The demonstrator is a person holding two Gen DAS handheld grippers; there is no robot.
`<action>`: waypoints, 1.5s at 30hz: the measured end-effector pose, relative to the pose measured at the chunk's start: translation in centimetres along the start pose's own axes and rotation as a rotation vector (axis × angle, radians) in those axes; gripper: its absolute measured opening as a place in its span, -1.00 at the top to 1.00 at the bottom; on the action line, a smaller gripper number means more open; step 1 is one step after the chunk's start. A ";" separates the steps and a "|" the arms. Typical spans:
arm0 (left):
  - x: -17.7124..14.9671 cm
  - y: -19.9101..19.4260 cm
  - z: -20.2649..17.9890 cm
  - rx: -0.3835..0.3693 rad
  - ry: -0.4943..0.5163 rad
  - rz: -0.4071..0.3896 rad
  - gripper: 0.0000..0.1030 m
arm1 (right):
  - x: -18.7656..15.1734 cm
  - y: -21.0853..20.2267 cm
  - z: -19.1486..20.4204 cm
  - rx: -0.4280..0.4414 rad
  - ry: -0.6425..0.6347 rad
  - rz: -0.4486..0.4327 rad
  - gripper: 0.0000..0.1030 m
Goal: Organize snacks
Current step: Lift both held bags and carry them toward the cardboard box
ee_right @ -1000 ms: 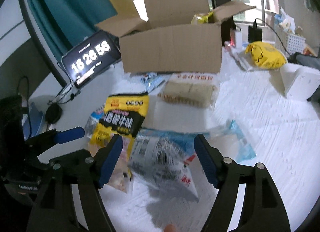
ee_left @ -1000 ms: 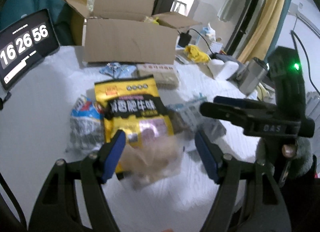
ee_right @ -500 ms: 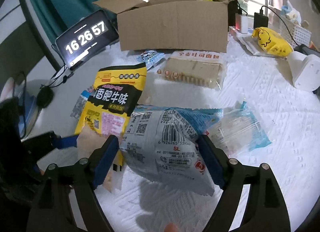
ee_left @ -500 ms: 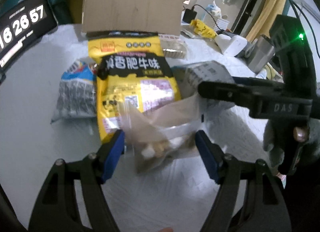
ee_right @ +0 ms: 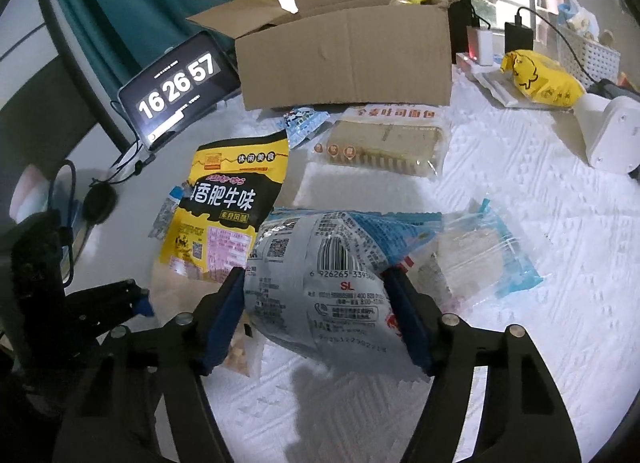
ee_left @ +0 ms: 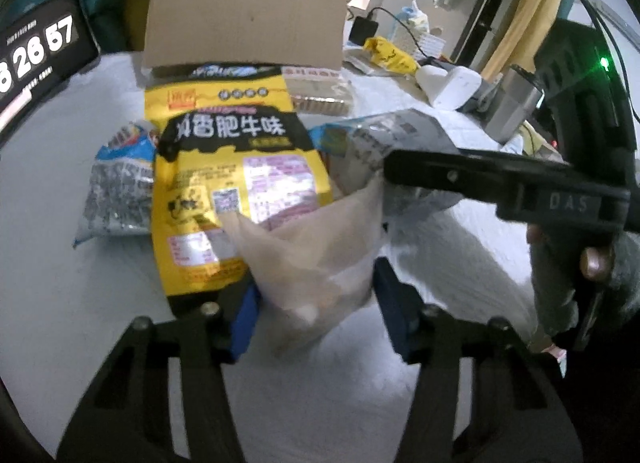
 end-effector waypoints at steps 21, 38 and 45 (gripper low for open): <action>5.8 -4.8 -0.9 -0.020 0.019 -0.121 0.00 | 4.5 -4.9 -3.7 -0.023 0.038 -0.154 -0.39; 14.4 -4.3 -0.9 0.011 0.015 -0.196 0.00 | 10.1 -5.6 -7.9 -0.035 0.027 -0.226 -0.39; 18.6 -3.6 -1.3 0.021 0.026 -0.245 0.00 | 12.1 -5.8 -9.8 -0.043 0.010 -0.248 -0.39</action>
Point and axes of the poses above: each gripper's, at about its wrist camera, not at the fingertips, and y roughly the way its jaws point, z to its left, x to its top, the point moved 7 cm from there along y, roughly the way its jaws point, and after that the axes turned 15 degrees about -y, right-handed, at the moved point
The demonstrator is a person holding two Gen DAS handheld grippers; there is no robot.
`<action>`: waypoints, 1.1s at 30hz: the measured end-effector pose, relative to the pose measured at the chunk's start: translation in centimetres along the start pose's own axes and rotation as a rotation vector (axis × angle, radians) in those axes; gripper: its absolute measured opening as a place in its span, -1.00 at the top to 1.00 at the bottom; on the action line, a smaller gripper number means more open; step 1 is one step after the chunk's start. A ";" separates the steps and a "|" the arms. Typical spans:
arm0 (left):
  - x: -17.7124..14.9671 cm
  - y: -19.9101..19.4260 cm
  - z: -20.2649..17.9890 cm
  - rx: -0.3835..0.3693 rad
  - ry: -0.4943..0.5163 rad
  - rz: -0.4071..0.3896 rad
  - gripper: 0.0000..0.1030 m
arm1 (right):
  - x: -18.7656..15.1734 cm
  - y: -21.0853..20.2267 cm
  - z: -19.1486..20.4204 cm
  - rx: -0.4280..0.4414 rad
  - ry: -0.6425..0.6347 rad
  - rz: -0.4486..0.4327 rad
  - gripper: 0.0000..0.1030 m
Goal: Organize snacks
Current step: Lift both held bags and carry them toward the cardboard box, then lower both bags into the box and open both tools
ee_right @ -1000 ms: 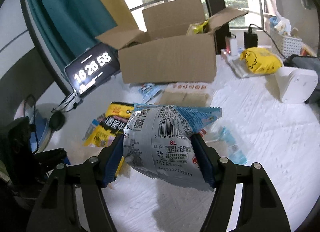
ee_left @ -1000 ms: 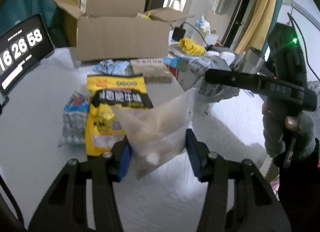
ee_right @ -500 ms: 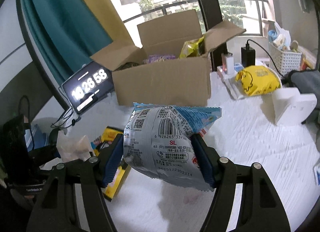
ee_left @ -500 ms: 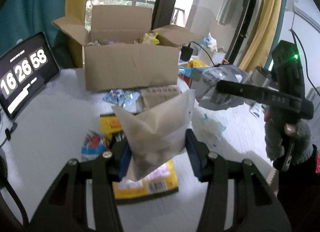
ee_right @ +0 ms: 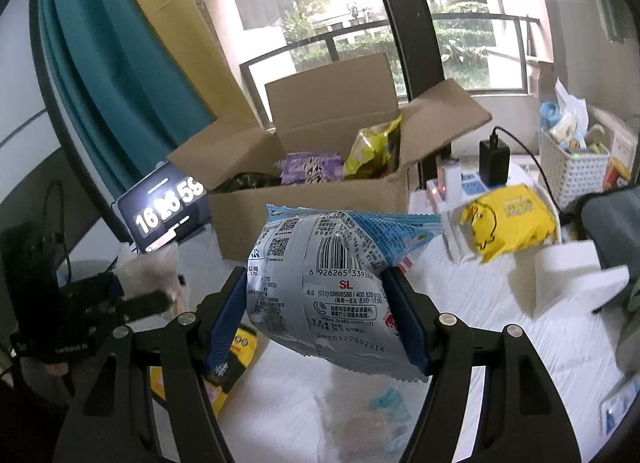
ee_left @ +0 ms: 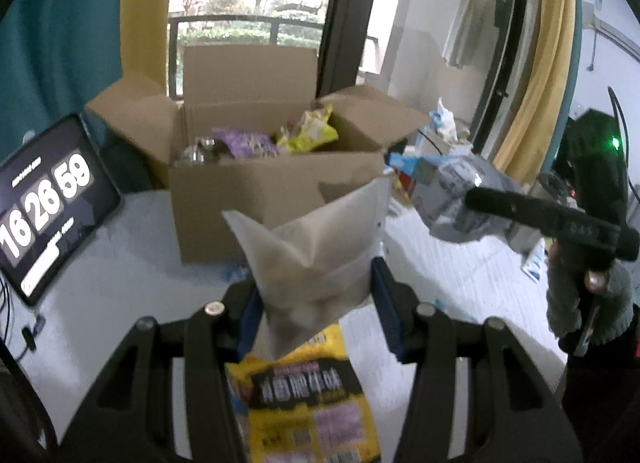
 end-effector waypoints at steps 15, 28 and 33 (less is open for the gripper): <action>7.8 6.7 -2.6 0.008 0.077 -0.045 0.00 | 3.7 1.1 -4.9 -0.040 -0.027 -0.059 -0.39; 13.3 14.3 -3.8 0.015 0.078 -0.063 0.00 | 3.3 1.4 -9.8 -0.070 0.046 -0.104 -0.39; 12.8 18.0 -5.3 -0.028 0.115 0.015 -0.06 | 2.8 1.7 -11.3 -0.076 0.081 -0.104 -0.39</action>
Point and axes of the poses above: each gripper's, at about its wrist camera, not at the fingertips, and y roughly the way its jaws point, z to its left, x to its top, the point moved 7 cm from there along y, roughly the way its jaws point, and after that the axes turned 15 degrees about -y, right-handed, at the moved point
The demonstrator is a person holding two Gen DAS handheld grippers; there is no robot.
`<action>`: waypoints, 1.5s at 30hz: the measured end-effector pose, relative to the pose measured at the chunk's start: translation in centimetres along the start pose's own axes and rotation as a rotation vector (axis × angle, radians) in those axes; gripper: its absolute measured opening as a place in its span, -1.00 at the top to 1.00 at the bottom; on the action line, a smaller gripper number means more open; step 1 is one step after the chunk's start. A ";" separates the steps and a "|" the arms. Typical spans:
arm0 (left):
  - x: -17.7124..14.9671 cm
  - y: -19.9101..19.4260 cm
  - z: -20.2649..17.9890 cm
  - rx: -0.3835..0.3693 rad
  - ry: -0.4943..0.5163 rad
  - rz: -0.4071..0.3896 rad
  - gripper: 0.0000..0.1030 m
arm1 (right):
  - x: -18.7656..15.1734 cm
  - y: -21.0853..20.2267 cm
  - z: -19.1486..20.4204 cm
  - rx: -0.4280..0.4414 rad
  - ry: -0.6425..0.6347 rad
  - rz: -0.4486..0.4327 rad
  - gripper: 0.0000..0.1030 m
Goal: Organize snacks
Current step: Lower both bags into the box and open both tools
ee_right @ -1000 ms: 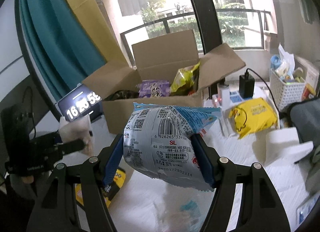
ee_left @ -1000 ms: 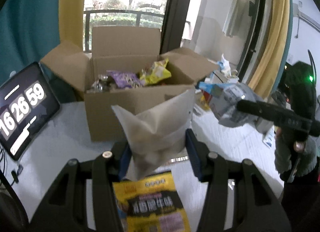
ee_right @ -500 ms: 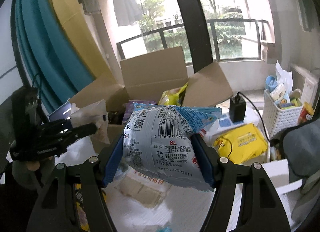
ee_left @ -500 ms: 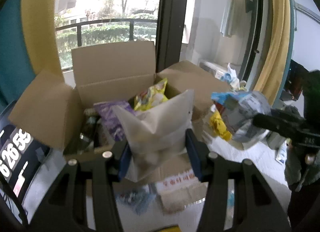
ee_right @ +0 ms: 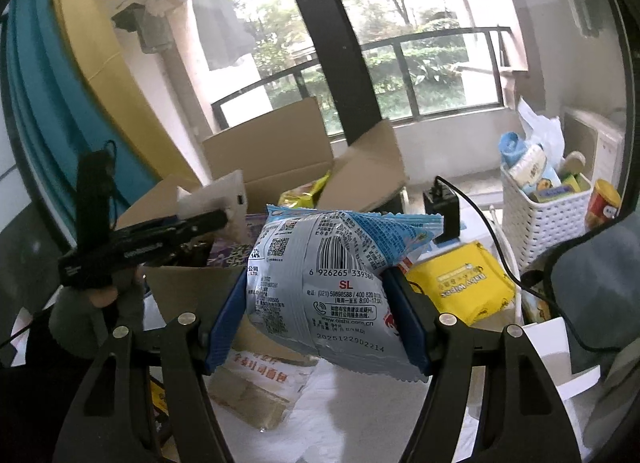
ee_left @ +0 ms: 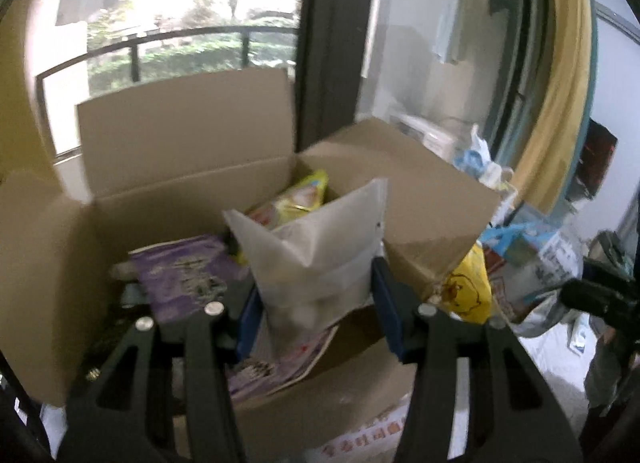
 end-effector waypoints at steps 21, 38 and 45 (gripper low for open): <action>-0.3 -6.6 3.3 0.023 -0.055 -0.087 -0.48 | 1.6 1.4 2.4 -0.005 -0.035 0.009 -0.39; 1.5 -11.4 10.3 0.045 -0.198 -0.193 -0.51 | 7.5 10.3 8.0 0.016 -0.137 -0.014 -0.40; 1.7 -12.1 11.3 0.051 -0.232 -0.200 -0.54 | 5.7 13.8 8.0 -0.053 -0.142 0.108 -0.53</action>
Point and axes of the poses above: each gripper's, at about its wrist camera, not at the fingertips, and y roughly the way its jaws point, z to its left, x to its top, the point moved 7 cm from there along y, roughly the way its jaws point, and after that the axes turned 15 degrees about -y, right-handed, at the moved point
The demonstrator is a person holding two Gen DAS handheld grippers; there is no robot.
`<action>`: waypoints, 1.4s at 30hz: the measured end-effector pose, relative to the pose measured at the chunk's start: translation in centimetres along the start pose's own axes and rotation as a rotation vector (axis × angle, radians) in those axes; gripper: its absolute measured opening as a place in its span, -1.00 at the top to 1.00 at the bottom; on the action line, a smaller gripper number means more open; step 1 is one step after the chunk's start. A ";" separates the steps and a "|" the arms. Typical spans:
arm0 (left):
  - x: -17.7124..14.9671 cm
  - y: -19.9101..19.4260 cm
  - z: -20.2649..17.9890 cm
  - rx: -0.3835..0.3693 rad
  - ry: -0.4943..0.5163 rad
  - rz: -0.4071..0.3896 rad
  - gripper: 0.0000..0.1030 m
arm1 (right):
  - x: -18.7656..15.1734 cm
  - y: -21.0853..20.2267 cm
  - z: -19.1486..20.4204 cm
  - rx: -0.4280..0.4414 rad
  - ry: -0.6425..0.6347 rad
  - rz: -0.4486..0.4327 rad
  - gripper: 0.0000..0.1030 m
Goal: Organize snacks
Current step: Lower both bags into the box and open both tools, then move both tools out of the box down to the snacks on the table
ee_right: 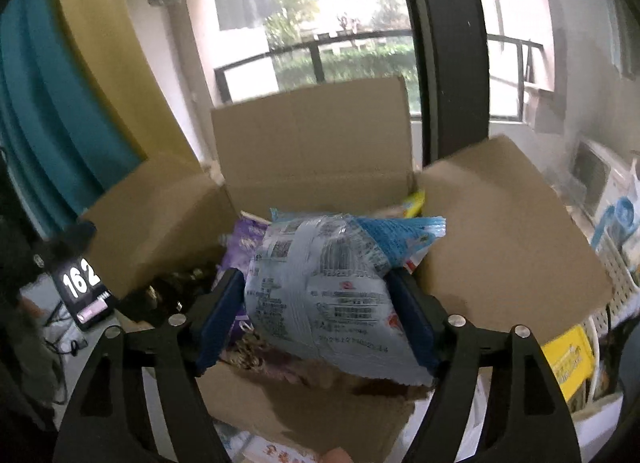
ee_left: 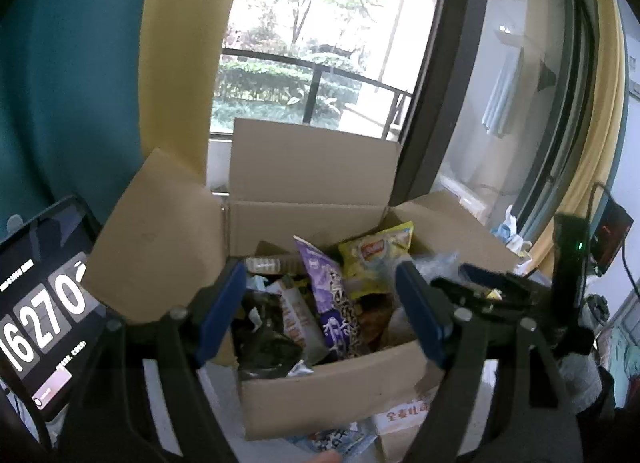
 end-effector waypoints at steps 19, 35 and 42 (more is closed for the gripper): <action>-5.2 -6.1 -1.4 -0.026 0.039 0.031 -0.58 | -2.6 -8.4 0.9 -0.039 0.012 -0.025 -0.14; -12.6 -10.2 -2.1 -0.040 0.052 0.120 -0.75 | -7.7 -15.3 5.0 -0.017 -0.010 -0.016 -0.10; -16.3 -11.5 0.2 0.001 0.031 0.159 -0.75 | -10.9 -16.4 5.6 -0.005 0.023 0.024 -0.10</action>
Point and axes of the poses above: each gripper's, at about its wrist camera, not at the fingertips, and y roughly the way its jaws point, z to its left, x to its top, the point moved 7 cm from there along y, roughly the way its jaws point, and after that the axes turned 15 degrees about -y, right-handed, at the moved point
